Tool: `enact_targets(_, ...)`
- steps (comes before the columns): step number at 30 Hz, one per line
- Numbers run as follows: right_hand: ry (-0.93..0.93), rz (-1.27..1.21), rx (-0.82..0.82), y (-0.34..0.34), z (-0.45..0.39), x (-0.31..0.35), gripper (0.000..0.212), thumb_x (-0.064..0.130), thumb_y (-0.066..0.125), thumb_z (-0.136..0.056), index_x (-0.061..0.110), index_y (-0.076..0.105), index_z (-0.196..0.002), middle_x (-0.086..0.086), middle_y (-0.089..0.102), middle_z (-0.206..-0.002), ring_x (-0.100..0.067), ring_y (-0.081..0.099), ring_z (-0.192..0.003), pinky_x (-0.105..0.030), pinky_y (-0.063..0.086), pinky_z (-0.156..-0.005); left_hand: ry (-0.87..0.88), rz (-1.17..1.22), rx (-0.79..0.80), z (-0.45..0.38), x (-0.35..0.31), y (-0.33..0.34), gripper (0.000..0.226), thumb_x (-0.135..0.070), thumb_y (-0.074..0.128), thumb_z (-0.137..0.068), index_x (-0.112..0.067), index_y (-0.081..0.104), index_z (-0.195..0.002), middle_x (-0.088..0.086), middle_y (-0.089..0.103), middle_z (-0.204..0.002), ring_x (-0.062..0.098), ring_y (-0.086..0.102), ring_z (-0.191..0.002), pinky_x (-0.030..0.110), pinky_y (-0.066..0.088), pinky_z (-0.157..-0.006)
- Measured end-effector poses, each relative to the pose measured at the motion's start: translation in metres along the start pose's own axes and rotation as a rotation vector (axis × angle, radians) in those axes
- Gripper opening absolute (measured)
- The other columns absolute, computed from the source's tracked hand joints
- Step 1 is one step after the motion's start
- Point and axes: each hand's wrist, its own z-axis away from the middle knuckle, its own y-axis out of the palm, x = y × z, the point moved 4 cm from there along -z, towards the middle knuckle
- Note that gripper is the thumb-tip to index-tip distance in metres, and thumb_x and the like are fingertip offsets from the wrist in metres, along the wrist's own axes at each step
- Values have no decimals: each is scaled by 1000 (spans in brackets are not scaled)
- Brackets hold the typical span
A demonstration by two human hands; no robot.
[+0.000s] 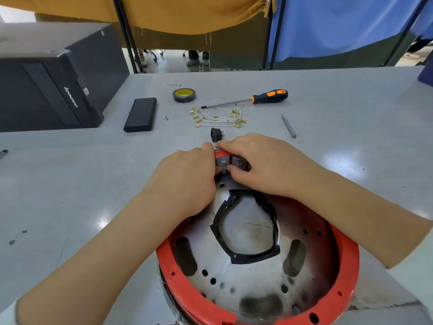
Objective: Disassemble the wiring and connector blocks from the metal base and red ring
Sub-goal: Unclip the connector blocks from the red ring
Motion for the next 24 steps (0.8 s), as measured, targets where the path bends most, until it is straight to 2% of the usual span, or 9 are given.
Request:
enact_targets(3,-4,-11,-10,2,-1,-1,42,32,49,-88,29,50,-130,7,61,-108,-18,53,-104,-43,50,-78,-12,-22,11,0,0,1,21,-21,46,-87,-19,25,-85,-4,32,-66,16,24,-52,30,14,-45)
enact_targets(5,-3,-14,-18,3,-1,-2,40,32,49,-87,27,52,-126,5,62,-106,-19,54,-102,-44,50,-76,-20,-34,6,-2,-1,0,22,-22,46,-86,-19,25,-84,-6,26,-64,13,21,-51,28,13,-44)
enact_targets(11,-8,-7,-32,4,-2,-3,33,32,48,-87,23,54,-118,4,62,-102,-20,54,-97,-45,50,-74,-47,-134,-6,0,-6,-2,22,-19,45,-86,-18,23,-84,-5,24,-62,13,18,-49,29,13,-43)
enact_targets(17,14,18,-25,3,-2,-3,34,32,47,-88,23,52,-121,4,61,-104,-20,52,-99,-45,50,-75,-68,-148,-21,-3,-7,-3,22,-19,45,-86,-17,24,-86,-4,25,-62,15,18,-49,29,13,-43)
enact_targets(20,19,25,-18,3,-2,-2,34,31,47,-91,22,51,-123,4,60,-104,-20,52,-100,-45,49,-76,-45,-159,-40,-3,-6,-3,22,-19,45,-85,-18,23,-88,-1,36,-66,20,25,-55,29,13,-43)
enact_targets(22,13,0,-9,2,-2,-2,34,29,45,-92,21,51,-125,3,60,-103,-21,52,-99,-44,48,-78,9,-132,-44,-3,-7,-3,18,-18,43,-87,-17,26,-91,4,52,-83,24,36,-62,31,16,-45)
enact_targets(24,8,-16,1,0,-1,-1,38,28,42,-93,19,51,-128,1,62,-105,-22,53,-100,-44,47,-80,55,-87,-31,-3,-6,-1,13,-19,40,-91,-15,35,-103,7,58,-99,31,54,-75,32,26,-52)
